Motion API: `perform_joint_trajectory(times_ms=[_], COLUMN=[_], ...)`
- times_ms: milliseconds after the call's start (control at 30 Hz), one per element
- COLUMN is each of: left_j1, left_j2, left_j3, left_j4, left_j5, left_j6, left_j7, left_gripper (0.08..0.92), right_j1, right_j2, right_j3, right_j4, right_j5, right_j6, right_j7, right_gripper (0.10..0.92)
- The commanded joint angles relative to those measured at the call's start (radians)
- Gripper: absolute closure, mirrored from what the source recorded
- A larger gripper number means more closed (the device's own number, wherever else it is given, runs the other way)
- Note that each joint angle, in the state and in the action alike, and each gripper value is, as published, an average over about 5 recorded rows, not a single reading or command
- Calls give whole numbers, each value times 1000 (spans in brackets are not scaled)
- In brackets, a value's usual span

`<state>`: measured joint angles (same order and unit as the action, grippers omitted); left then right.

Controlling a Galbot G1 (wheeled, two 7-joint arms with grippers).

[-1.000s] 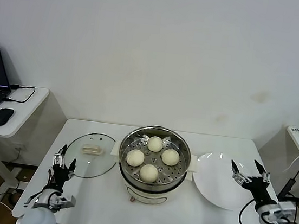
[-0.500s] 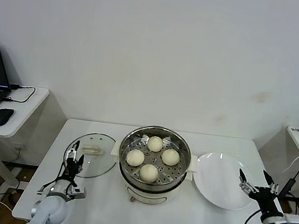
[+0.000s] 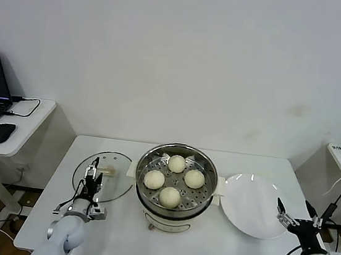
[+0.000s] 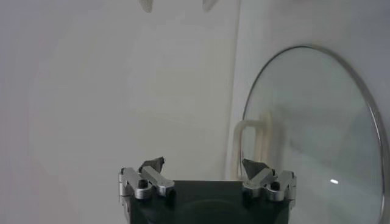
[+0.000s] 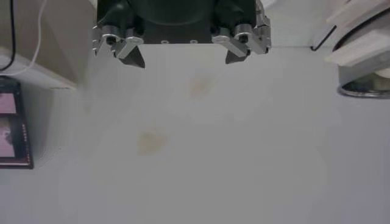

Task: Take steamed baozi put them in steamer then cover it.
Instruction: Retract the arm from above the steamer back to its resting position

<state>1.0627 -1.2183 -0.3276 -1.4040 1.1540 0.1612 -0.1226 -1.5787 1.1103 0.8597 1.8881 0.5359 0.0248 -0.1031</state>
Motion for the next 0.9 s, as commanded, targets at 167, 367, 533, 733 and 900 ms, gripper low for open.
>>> perform_joint_trajectory(times_ms=[167,367,533,733,900], left_j1=[-115,-143,-164,-187,-208], left_j2=[-12,-19,-22,-32,-45], left_j3=[16,9,13,20,23], left_j4=[160,190,211,243,278], left_j5=[49,73,75,80,93], left_j6=[1,3,4,2,1], left_j7=[-16,-18,-22,-27,-45], left_gripper=[177,177,177,177,177], right_j1=[-13,-19,-18,-18,-21], right_j2=[9,10,12,13,16], right_j3=[11,15,15,15,16], right_j4=[5,5,3,1,1], right_j5=[-6,-4,-5,-6,-5], right_j6=[2,2,2,2,5], right_j7=[-3,-4,-4,-5,-6], right_gripper=[203,203,203,203,203])
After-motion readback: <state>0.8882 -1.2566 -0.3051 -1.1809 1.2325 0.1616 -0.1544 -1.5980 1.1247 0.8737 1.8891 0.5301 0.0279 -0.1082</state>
